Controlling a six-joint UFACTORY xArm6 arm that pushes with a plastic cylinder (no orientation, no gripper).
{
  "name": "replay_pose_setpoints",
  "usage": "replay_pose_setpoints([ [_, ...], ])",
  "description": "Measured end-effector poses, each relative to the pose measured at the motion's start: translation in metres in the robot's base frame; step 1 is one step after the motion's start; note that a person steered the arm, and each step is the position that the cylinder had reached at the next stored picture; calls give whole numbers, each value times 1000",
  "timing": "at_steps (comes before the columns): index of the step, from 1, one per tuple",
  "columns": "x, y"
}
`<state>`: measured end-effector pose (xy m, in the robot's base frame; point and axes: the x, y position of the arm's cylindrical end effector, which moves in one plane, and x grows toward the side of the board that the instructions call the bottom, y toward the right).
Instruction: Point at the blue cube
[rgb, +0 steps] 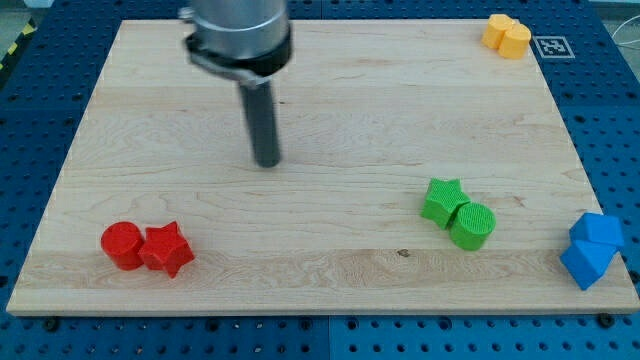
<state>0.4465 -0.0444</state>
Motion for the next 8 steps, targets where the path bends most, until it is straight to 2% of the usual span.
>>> replay_pose_setpoints([
  [3, -1, 183],
  [4, 19, 234],
  [6, 62, 282],
  [8, 71, 339],
])
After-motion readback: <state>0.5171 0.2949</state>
